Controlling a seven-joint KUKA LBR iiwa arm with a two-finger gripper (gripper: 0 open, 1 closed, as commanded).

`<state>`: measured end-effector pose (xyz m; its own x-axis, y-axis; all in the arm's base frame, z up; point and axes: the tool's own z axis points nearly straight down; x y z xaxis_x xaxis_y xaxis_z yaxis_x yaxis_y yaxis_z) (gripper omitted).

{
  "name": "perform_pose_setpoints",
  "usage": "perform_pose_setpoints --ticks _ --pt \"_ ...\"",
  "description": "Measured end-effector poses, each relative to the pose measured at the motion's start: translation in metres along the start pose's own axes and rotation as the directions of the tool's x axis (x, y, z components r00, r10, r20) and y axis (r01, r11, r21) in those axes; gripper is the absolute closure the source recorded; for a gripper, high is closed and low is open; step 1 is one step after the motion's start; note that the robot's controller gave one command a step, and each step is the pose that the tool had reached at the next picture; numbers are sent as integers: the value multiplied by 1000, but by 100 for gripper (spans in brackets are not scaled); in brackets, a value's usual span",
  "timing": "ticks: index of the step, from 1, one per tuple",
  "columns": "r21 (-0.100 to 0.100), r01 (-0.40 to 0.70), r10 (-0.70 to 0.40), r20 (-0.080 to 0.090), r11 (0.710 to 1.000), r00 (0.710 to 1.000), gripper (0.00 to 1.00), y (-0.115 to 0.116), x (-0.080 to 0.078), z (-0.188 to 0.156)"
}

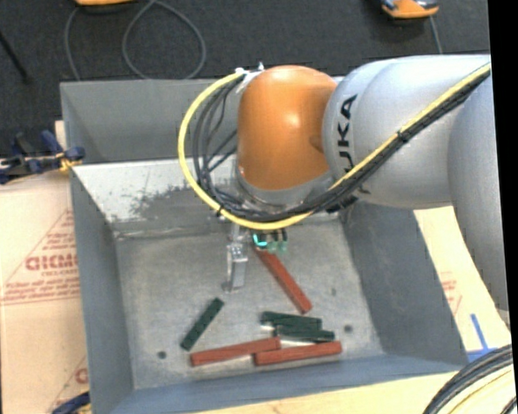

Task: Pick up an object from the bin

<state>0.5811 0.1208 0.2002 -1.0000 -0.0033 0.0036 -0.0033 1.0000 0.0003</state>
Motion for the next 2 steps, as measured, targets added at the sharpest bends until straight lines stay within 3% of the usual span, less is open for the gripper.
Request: perform_pose_setpoints --ticks 1,2 --pt "2 216 -216 2 976 976 0 -40 19 133" --pt "3 792 -792 3 610 610 0 -12 92 115"
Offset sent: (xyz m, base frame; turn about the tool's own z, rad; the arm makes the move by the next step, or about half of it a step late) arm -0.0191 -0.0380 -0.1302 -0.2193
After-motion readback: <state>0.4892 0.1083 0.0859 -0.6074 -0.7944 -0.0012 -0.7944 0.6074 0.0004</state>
